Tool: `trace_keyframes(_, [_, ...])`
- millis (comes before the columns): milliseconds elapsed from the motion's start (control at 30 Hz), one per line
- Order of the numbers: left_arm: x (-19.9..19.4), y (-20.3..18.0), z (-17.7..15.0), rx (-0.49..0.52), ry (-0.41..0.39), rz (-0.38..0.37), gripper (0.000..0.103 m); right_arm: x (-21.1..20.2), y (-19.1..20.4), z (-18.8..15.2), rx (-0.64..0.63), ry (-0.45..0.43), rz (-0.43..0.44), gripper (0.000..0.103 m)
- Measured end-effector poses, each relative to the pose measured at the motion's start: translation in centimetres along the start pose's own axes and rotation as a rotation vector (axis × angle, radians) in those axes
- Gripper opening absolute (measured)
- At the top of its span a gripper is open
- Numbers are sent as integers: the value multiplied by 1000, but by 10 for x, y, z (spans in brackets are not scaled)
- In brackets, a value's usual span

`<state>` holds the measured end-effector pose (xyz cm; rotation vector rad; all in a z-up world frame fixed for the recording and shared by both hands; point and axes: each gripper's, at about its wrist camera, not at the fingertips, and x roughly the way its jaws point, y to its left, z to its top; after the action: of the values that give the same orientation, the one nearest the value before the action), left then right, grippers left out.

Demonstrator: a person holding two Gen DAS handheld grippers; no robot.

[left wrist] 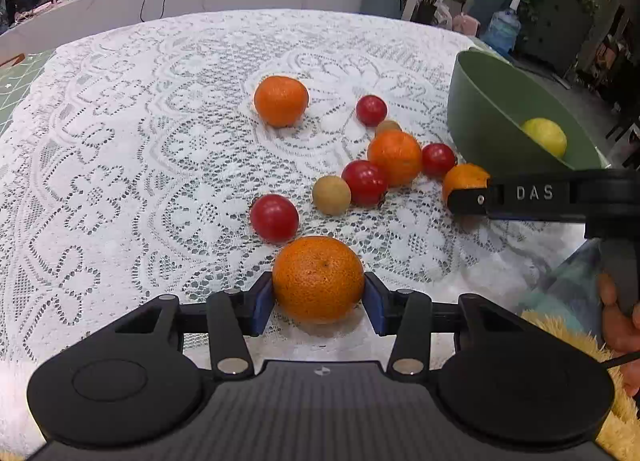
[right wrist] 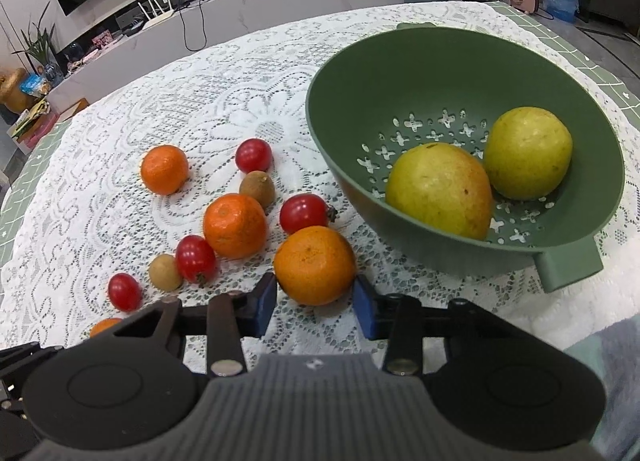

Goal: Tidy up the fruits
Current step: 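Grasp an orange with the right gripper while the left grasps another orange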

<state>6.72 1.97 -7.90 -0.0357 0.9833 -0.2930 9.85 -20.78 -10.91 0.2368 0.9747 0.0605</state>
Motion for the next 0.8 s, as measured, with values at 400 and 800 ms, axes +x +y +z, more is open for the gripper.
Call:
trace_keyframes(400, [-14,6,-2,-68,-61,-3,53,-26,1,-12,-51,-54,81,37])
trace_keyframes(800, [-28,-4,-2,-100,-82,6,53,-42,1,-22,-104,-31,154,0])
